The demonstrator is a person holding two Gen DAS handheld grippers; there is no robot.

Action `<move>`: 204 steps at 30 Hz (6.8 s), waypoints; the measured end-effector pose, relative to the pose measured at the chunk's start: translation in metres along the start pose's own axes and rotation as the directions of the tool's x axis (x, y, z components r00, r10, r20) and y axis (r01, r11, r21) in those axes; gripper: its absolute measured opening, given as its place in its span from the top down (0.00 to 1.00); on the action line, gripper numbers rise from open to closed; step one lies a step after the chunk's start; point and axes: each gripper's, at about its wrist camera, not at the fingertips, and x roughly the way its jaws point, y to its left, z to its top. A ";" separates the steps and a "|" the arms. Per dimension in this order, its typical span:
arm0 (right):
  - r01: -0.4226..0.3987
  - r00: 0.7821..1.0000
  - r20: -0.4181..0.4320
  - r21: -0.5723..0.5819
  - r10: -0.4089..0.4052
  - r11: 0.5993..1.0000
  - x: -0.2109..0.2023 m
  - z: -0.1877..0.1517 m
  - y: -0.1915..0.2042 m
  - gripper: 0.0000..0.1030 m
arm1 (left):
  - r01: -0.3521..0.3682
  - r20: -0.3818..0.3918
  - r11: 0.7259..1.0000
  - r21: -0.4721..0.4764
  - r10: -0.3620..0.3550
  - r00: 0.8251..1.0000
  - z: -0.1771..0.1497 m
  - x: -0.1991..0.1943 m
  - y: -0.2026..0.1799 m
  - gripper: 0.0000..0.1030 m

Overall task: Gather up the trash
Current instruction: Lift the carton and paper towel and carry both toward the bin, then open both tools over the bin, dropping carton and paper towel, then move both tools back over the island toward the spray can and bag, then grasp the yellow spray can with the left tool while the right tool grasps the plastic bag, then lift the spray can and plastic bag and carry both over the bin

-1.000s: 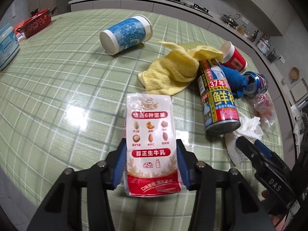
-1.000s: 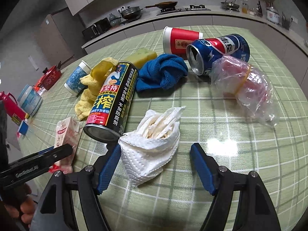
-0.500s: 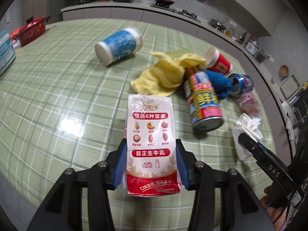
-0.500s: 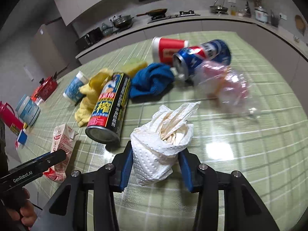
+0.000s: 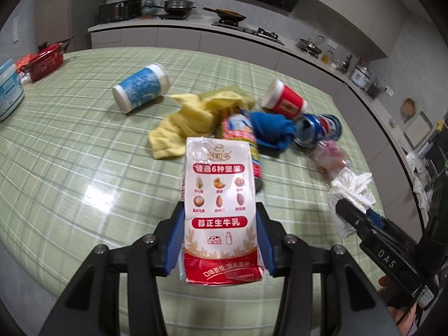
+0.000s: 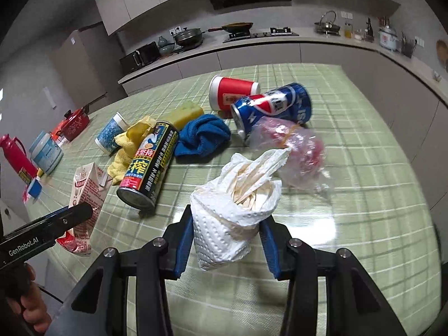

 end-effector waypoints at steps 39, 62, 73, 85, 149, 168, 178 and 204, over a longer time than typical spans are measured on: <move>0.215 0.969 0.075 0.227 -0.237 0.950 -0.202 -0.083 -0.373 0.54 | 0.295 -0.087 0.921 0.253 -0.282 0.955 -0.111 0.035 -0.410 0.53; 0.115 0.982 -0.172 0.213 -0.079 0.970 -0.045 -0.134 -0.521 0.31 | 0.137 -0.289 0.971 0.195 -0.076 0.954 -0.164 0.204 -0.466 0.36; 0.177 0.983 -0.083 0.243 -0.161 0.954 -0.095 -0.110 -0.516 0.30 | 0.172 -0.222 0.952 0.252 -0.116 0.968 -0.149 0.126 -0.478 0.36; 0.254 0.960 0.034 0.322 -0.279 0.912 -0.193 -0.091 -0.461 0.30 | 0.313 -0.198 0.898 0.311 -0.260 0.945 -0.118 0.026 -0.467 0.36; -0.048 0.997 -0.065 -0.157 0.038 0.986 0.056 0.080 -0.072 0.21 | -0.180 -0.078 0.983 -0.022 0.178 0.981 0.057 0.089 -0.038 0.35; -0.141 0.984 -0.130 -0.164 0.120 0.976 0.091 0.076 -0.073 0.22 | -0.119 -0.100 0.991 -0.055 0.114 0.989 0.053 0.102 -0.030 0.47; -0.125 0.989 -0.100 -0.129 0.113 0.984 0.071 0.070 -0.072 0.24 | -0.088 -0.084 0.993 -0.075 0.082 0.993 0.038 0.084 -0.023 0.48; -0.074 0.991 -0.117 -0.066 0.066 0.995 0.056 0.038 -0.075 0.26 | -0.075 -0.088 0.997 -0.018 0.074 0.993 0.013 0.064 -0.026 0.48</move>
